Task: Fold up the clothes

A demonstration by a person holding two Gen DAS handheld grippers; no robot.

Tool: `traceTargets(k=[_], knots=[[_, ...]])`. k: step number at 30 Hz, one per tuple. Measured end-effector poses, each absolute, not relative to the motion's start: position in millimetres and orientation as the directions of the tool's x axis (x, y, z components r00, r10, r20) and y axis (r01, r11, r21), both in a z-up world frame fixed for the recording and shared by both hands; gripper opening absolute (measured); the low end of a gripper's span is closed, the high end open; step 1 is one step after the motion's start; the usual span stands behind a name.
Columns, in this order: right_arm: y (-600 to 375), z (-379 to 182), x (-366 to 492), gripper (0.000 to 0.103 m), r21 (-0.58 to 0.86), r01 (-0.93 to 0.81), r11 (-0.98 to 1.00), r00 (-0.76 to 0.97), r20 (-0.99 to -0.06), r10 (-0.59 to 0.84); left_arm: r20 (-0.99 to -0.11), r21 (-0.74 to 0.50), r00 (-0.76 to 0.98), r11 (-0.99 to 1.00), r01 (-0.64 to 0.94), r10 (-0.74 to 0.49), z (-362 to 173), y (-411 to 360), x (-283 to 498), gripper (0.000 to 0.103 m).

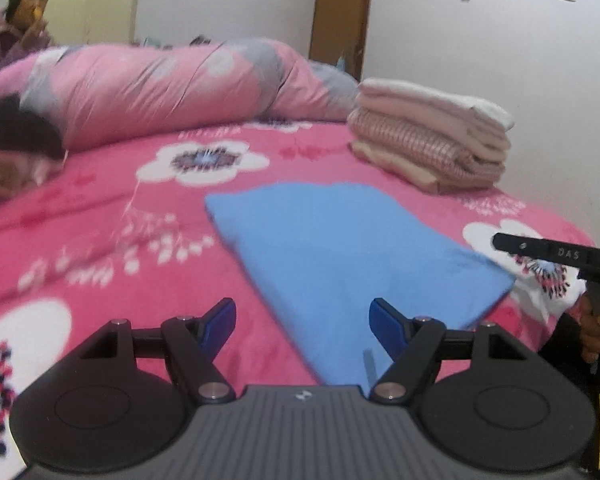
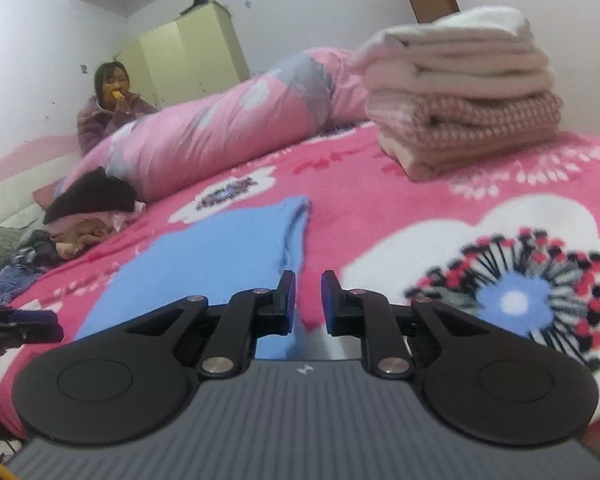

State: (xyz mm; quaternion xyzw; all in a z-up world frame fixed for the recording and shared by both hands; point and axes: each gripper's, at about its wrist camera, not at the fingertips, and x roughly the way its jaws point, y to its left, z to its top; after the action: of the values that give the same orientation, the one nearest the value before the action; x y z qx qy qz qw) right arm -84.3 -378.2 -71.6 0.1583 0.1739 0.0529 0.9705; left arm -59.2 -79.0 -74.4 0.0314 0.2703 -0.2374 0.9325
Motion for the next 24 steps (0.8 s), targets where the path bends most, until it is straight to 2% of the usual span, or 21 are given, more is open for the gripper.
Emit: traceTargets(k=[5,9,13,15,17,19,22,24], knots=[[-350,-65,-66,0.014,0.312,-0.172,0.935,0.917,-0.296,0.267,-0.493,-0.008,0.733,0.845,0.535,-0.469,-68,-111,-54,0.074],[-328,-72,-47,0.014,0.285,-0.223,0.932,0.888,-0.334,0.315,-0.520,0.025,0.697,0.807,0.590,-0.494,-78,-140,-43,0.074],[-341,-82,-35,0.007,0.278,-0.159,0.947,0.883,-0.390,0.262,-0.589,-0.017,0.643,0.804,0.595,-0.489,-96,-149,-27,0.069],[-359,-84,-35,0.006,0.301,-0.107,0.948,0.890,-0.396,0.226,-0.590,-0.033,0.637,0.803,0.595,-0.496,-100,-146,-25,0.069],[-377,-86,-38,0.011,0.316,-0.026,0.948,0.895,-0.415,0.163,-0.587,-0.042,0.634,0.801,0.597,-0.504,-102,-142,-25,0.070],[-397,-87,-41,0.010,0.377,0.040,0.925,0.896,-0.423,0.134,-0.587,-0.048,0.633,0.802,0.596,-0.505,-102,-142,-24,0.070],[-400,-77,-50,0.015,0.358,0.056,0.932,0.913,-0.395,0.096,-0.585,-0.050,0.635,0.803,0.593,-0.505,-103,-142,-24,0.070],[-394,-71,-54,0.015,0.360,0.011,0.933,0.920,-0.369,0.131,-0.584,-0.047,0.635,0.802,0.595,-0.505,-103,-142,-24,0.071]])
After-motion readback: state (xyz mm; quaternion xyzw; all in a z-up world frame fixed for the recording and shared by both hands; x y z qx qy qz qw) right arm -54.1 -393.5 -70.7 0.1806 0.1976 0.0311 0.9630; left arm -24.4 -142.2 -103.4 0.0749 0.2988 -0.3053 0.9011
